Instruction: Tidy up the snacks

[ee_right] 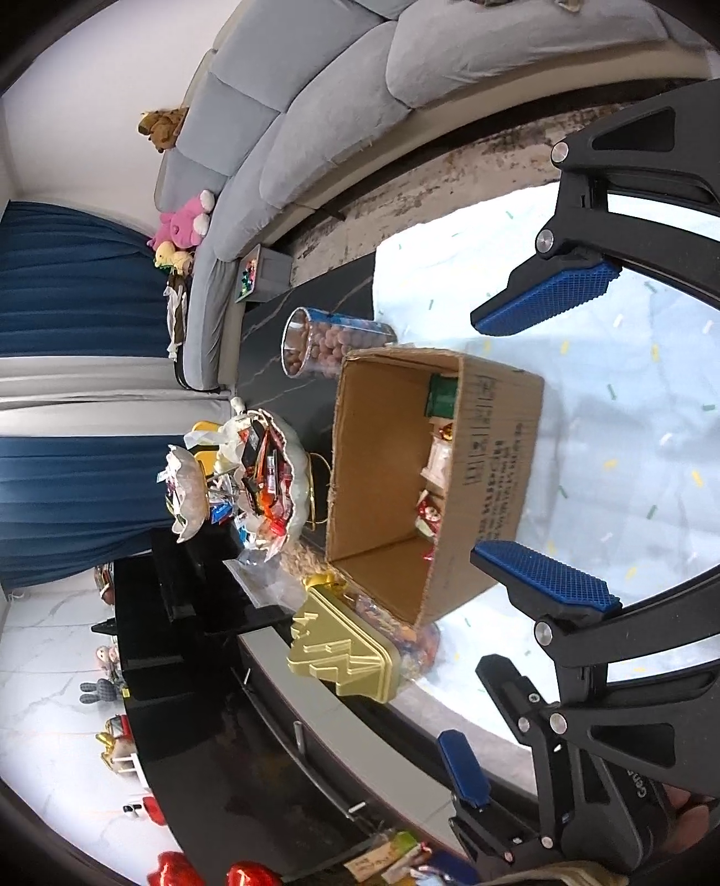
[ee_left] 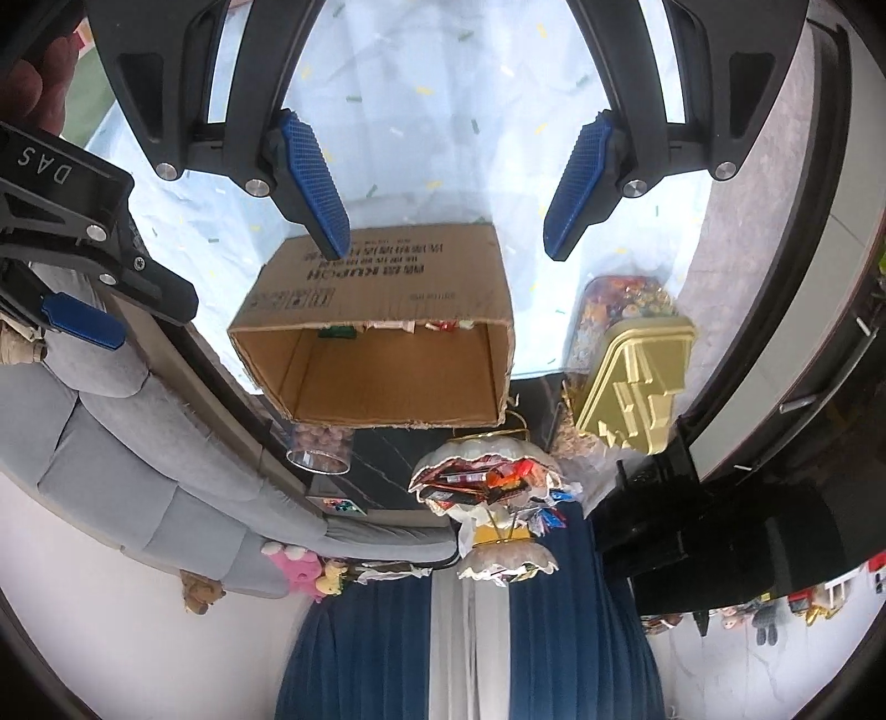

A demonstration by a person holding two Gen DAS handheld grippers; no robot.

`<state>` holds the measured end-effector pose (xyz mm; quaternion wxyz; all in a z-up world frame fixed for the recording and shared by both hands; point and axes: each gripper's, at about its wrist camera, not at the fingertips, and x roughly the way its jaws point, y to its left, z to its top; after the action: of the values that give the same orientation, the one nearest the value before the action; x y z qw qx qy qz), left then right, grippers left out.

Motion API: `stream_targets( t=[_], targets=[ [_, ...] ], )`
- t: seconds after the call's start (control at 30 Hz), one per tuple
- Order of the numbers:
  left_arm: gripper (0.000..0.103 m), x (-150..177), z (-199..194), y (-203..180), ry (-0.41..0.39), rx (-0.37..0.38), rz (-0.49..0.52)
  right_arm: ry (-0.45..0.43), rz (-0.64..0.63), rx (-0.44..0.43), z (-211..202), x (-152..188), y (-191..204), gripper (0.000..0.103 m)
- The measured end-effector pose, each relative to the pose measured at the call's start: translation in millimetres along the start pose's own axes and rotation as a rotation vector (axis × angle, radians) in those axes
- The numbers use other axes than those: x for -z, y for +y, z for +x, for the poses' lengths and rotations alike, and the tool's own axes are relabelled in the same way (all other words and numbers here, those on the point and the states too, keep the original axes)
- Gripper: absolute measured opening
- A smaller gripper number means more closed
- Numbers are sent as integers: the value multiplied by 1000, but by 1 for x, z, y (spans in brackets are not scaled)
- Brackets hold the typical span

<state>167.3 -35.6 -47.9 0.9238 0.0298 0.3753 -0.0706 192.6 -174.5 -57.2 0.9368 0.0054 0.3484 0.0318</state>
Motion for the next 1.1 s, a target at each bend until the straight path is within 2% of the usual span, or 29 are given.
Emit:
stream_targets(
  t=[0.17, 0.43, 0.6, 0.87, 0.97, 1.1],
  targets=[
    [72, 15, -19, -2, 3, -21, 2, 8, 19, -2, -16, 16, -1, 77],
    [72, 43, -43, 0, 33, -14, -23, -6, -1, 22, -44, 32, 6, 77],
    [79, 53, -57, 0, 25, -38, -26, 1, 7, 35, -59, 39, 8, 77],
    [79, 60, -68, -3, 30, -35, -20, 29, 7, 49, -77, 54, 8, 77],
    [80, 64, -75, -9, 21, -39, -1, 37, 17, 56, -83, 61, 6, 82],
    [82, 71, -79, -11, 29, -45, -11, 60, 28, 57, -87, 68, 2, 82]
  ],
)
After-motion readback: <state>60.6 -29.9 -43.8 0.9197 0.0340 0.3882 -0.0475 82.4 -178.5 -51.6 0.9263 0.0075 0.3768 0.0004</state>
